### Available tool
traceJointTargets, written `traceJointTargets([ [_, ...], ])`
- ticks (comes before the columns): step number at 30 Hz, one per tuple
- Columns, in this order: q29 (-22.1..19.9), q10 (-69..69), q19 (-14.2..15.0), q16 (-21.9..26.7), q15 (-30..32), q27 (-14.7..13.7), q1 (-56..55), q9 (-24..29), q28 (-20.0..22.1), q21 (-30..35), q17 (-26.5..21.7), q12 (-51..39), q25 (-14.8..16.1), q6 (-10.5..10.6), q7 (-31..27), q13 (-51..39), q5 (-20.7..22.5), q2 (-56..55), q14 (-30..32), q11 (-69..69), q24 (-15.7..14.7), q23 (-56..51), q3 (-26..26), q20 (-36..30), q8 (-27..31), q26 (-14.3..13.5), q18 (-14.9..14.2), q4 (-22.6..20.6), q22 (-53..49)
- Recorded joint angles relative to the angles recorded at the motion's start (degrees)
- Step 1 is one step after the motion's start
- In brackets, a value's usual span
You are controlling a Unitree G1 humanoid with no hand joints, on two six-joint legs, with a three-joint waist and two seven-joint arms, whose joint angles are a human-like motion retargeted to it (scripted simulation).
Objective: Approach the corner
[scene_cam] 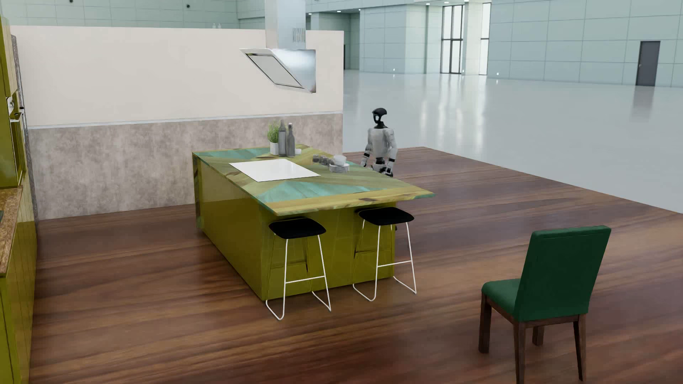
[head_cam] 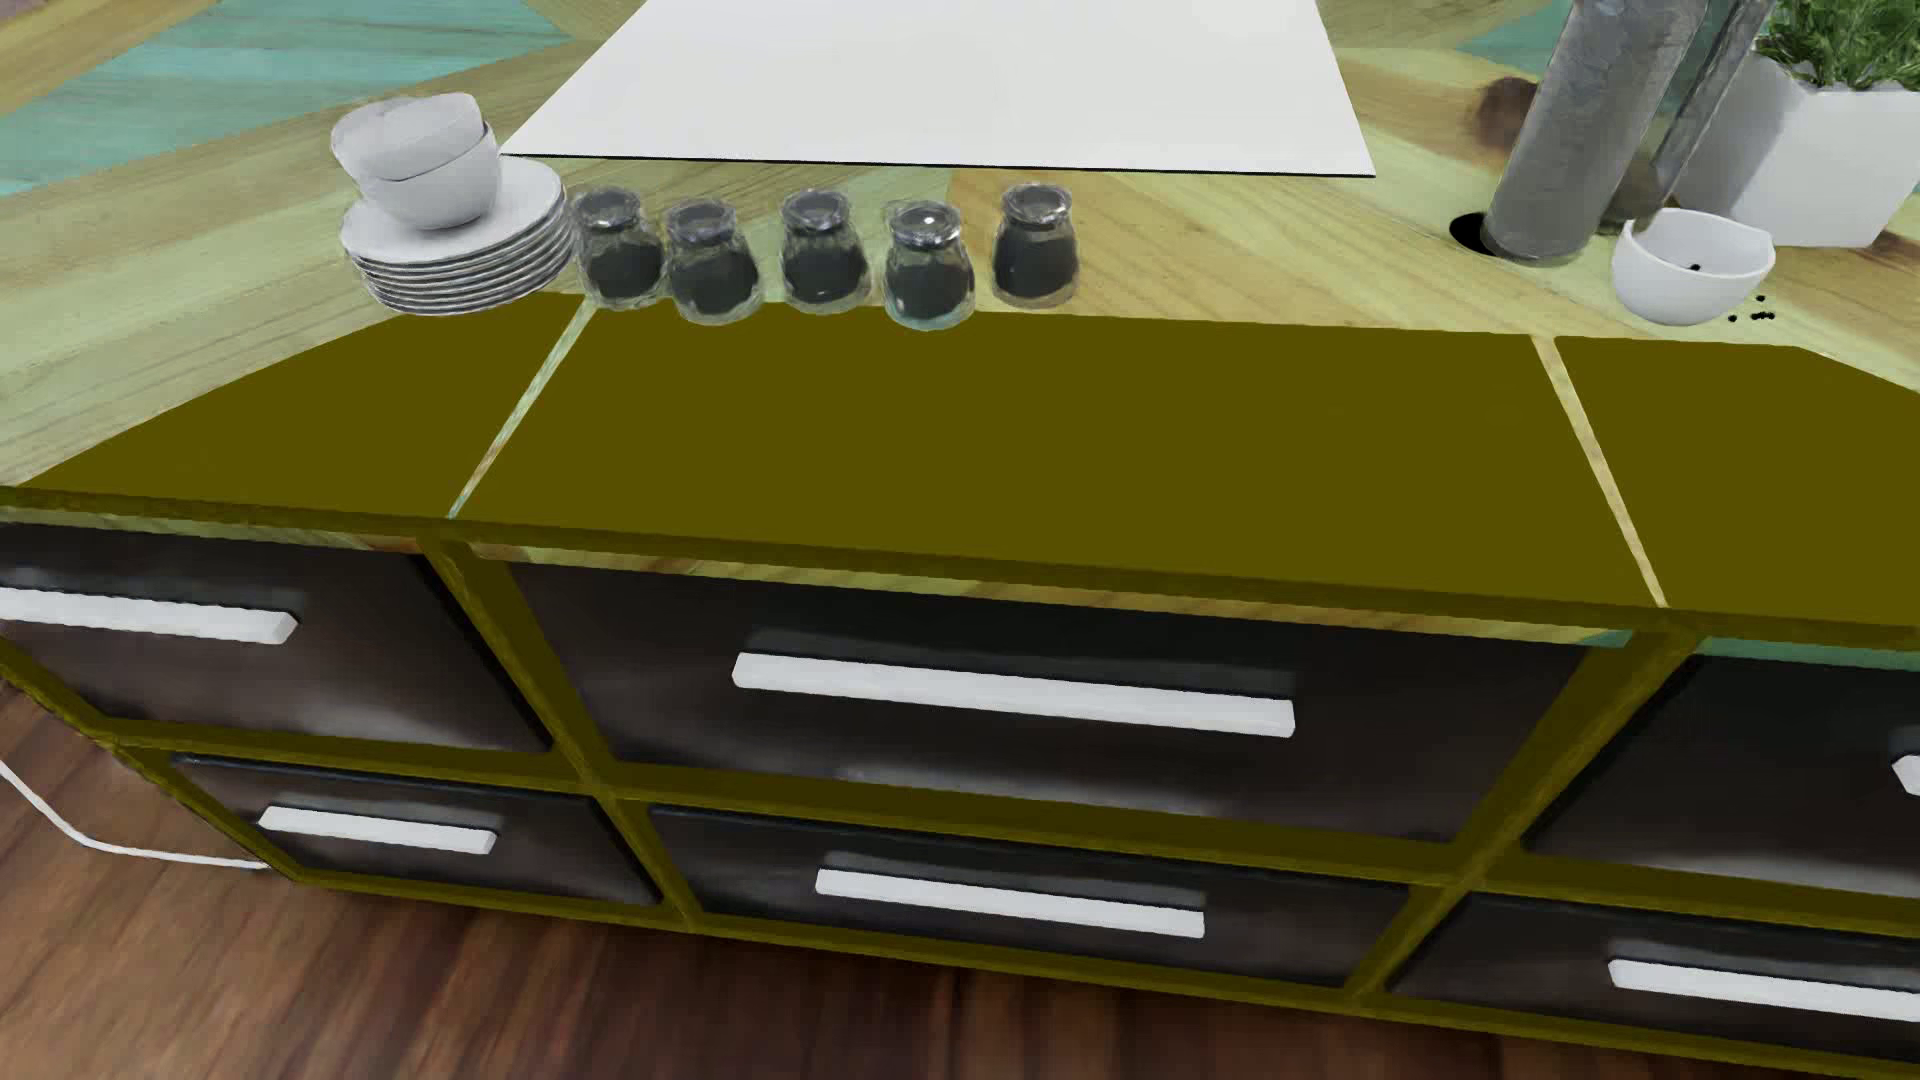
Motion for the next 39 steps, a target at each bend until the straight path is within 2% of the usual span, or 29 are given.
traceJointTargets([
  [6, 0.0, -0.5, 0.0, 0.0, -0.7, 0.0, 1.0, 0.0, 0.0, 3.9, 0.2, -1.1, 0.0, 0.1, 0.0, -0.9, 0.2, 1.6, 0.0, -0.9, 0.0, 0.5, 0.1, -2.3, 0.0, 0.0, 0.0, 0.1, -0.8],
  [31, 0.0, -0.7, 0.0, -0.5, -1.0, 0.0, 1.4, -0.3, 0.0, 2.7, 0.8, -1.1, 0.0, -0.1, 0.0, -0.3, 0.5, 1.7, 0.0, -0.6, 0.0, 0.5, 0.4, -1.8, 0.0, 0.0, 0.0, 0.2, 1.4],
  [39, 0.0, -0.5, 0.0, 0.1, -1.2, 0.0, 0.8, -0.8, 0.0, 4.1, 1.0, -1.8, 0.0, -1.1, 0.0, -0.7, -0.2, 1.2, 0.2, -0.7, 0.0, 1.1, 0.9, -1.4, 0.0, 0.0, 0.0, -0.3, 1.7],
])
